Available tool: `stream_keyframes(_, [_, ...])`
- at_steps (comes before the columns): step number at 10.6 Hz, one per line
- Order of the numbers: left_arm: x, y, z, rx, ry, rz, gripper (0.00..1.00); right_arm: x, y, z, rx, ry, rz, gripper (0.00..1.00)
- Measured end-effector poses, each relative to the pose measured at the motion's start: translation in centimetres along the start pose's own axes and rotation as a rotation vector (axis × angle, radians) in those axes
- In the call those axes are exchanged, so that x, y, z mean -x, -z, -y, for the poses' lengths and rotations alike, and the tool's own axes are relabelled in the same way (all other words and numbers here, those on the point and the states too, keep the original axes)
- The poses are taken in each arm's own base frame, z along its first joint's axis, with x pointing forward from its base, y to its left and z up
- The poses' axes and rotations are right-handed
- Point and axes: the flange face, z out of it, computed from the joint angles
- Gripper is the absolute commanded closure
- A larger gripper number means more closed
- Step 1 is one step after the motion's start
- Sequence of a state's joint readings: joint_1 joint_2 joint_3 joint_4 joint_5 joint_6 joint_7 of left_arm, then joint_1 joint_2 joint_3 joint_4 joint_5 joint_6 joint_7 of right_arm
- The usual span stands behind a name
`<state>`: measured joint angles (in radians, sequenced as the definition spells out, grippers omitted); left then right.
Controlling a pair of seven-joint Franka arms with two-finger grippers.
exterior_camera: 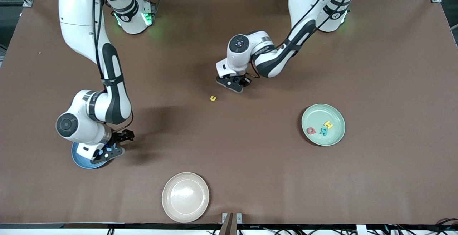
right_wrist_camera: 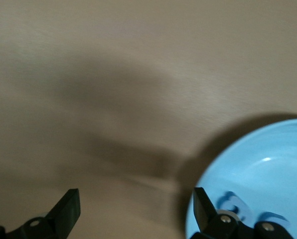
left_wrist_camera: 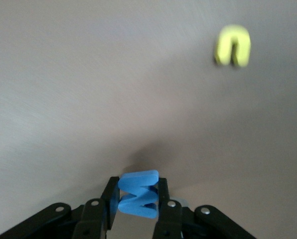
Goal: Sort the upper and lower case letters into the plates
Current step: 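Release the w on the blue plate while the left gripper carries m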
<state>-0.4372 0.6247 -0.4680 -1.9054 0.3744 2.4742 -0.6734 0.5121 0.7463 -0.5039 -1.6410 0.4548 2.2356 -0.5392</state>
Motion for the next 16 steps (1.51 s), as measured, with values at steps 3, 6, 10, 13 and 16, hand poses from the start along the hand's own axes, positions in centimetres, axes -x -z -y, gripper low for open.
stream_keyframes(3, [-3.7,9.4,7.1,-0.061,0.122,-0.096,1.00,-1.4,0.1,5.9,-0.010,-0.051,0.005,0.00])
stream_keyframes(6, [-5.7,16.0,18.3,-0.121,0.325,-0.149,1.00,-2.4,0.1,12.3,-0.010,-0.114,0.004,0.00])
stream_keyframes(10, [-5.2,14.7,31.2,-0.145,0.423,-0.095,1.00,-2.2,-0.1,23.4,-0.006,-0.242,0.025,0.00])
stream_keyframes(13, [-3.6,11.4,38.5,-0.153,0.412,-0.013,0.75,-0.7,-0.2,32.4,0.012,-0.399,0.029,0.00])
stream_keyframes(16, [-3.0,8.0,41.4,-0.142,0.393,0.039,0.00,1.4,-0.4,37.6,0.016,-0.533,0.034,0.00])
